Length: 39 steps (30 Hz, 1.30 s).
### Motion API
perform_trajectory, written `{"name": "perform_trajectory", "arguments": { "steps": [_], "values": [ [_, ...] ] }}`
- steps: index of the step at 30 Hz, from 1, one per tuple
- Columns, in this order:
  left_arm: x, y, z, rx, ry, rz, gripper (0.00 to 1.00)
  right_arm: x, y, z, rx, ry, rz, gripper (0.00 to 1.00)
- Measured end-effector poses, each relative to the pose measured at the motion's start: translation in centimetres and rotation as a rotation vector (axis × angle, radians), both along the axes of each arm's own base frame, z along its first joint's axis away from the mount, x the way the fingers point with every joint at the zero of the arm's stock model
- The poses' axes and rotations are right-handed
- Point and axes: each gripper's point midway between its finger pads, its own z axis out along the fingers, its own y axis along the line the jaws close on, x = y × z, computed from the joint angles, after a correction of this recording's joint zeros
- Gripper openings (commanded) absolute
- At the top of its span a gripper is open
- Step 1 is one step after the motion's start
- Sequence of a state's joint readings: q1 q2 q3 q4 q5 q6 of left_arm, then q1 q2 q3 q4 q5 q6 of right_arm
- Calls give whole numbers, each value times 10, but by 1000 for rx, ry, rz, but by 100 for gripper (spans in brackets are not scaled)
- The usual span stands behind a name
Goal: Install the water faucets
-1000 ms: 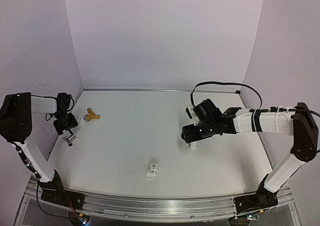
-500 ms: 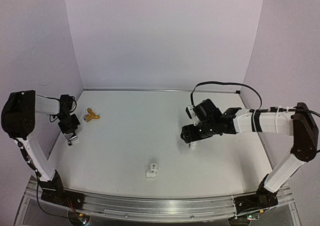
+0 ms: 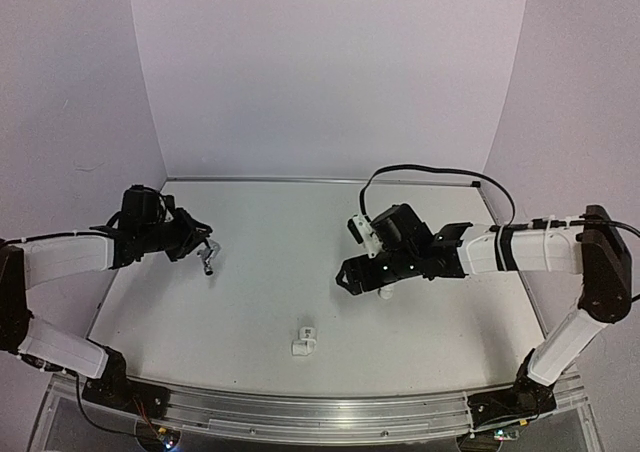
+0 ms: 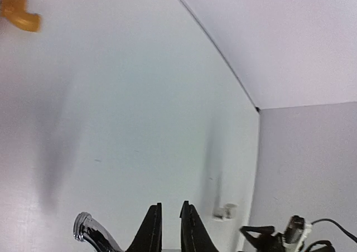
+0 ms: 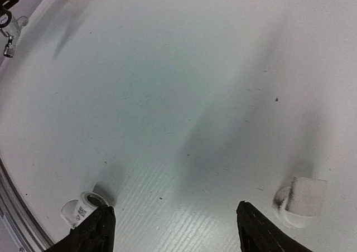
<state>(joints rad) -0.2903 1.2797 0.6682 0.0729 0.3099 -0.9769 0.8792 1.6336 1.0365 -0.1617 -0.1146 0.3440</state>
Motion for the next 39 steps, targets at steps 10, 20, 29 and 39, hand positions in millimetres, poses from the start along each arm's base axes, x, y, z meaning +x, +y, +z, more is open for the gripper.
{"name": "perform_trajectory", "arguments": {
  "steps": [10, 20, 29, 39],
  "values": [
    [-32, -121, 30, -339, -47, -110, 0, -36, 70, 25, 191, -52, 168, 72],
    [-35, -185, -2, -459, 59, -154, 0, -39, 91, 16, 154, -127, 149, 63],
    [-37, -207, 23, -532, 17, -197, 0, -17, 91, 9, 106, -180, 60, 47],
    [-37, -209, 24, -550, 17, -200, 32, -4, 86, 15, 79, -233, -12, 0]
  ]
}}
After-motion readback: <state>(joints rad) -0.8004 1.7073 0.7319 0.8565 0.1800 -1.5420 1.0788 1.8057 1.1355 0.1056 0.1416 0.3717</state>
